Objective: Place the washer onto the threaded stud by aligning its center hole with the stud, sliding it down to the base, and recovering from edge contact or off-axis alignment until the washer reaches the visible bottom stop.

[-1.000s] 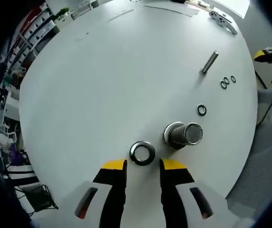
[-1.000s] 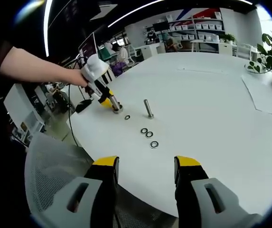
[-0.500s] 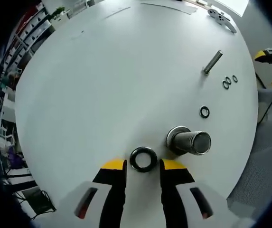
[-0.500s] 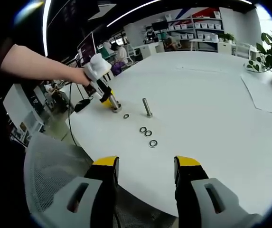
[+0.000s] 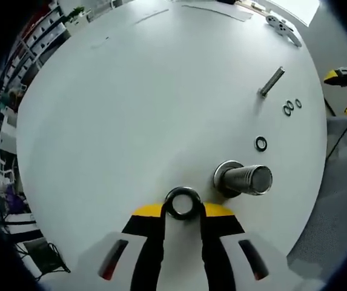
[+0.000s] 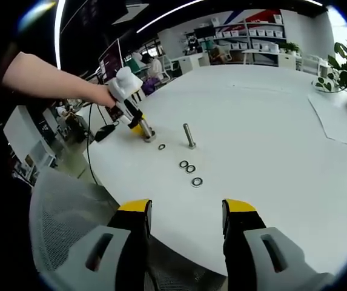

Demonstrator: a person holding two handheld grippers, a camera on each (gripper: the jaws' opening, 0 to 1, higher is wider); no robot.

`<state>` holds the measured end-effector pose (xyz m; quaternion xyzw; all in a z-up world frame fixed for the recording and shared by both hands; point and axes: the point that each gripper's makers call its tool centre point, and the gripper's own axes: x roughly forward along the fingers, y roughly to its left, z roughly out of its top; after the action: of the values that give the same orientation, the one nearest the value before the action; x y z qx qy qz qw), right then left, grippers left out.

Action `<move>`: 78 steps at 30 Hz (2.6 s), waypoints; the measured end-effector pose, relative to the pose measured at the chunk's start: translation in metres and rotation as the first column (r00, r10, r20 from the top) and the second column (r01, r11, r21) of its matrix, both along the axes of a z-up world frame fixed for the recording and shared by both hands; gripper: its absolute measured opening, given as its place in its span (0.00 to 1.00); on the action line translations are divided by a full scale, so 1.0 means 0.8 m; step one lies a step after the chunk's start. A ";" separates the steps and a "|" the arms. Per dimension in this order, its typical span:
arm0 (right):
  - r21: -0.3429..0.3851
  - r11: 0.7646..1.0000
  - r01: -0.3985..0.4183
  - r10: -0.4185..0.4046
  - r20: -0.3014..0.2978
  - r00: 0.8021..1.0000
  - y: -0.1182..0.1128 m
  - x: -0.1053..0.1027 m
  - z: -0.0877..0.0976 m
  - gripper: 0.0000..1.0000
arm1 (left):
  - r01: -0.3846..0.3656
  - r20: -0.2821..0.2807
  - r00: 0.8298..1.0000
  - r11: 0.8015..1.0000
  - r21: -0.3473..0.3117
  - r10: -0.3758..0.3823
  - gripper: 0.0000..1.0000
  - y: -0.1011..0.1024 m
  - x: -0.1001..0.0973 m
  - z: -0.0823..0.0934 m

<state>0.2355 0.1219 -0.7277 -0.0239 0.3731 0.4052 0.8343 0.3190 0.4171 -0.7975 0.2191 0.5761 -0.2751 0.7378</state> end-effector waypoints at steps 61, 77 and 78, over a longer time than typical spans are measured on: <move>0.002 1.000 0.022 -0.022 0.006 1.000 -0.008 0.011 0.003 0.49 | -0.157 0.034 0.987 0.987 -0.014 0.158 0.13 -0.007 0.040 0.003; -0.006 1.000 0.024 -0.024 0.003 1.000 -0.009 0.010 0.000 0.49 | -0.123 0.037 0.992 0.992 -0.007 0.123 0.13 -0.016 0.044 0.001; -0.004 1.000 0.026 -0.026 0.005 1.000 -0.009 0.011 0.001 0.49 | -0.119 0.038 0.992 0.993 -0.006 0.120 0.13 -0.015 0.043 0.001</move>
<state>0.2441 0.1147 -0.7271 -0.0216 0.3723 0.3934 0.8403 0.3536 0.4047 -0.7965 0.1881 0.5734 -0.2273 0.7644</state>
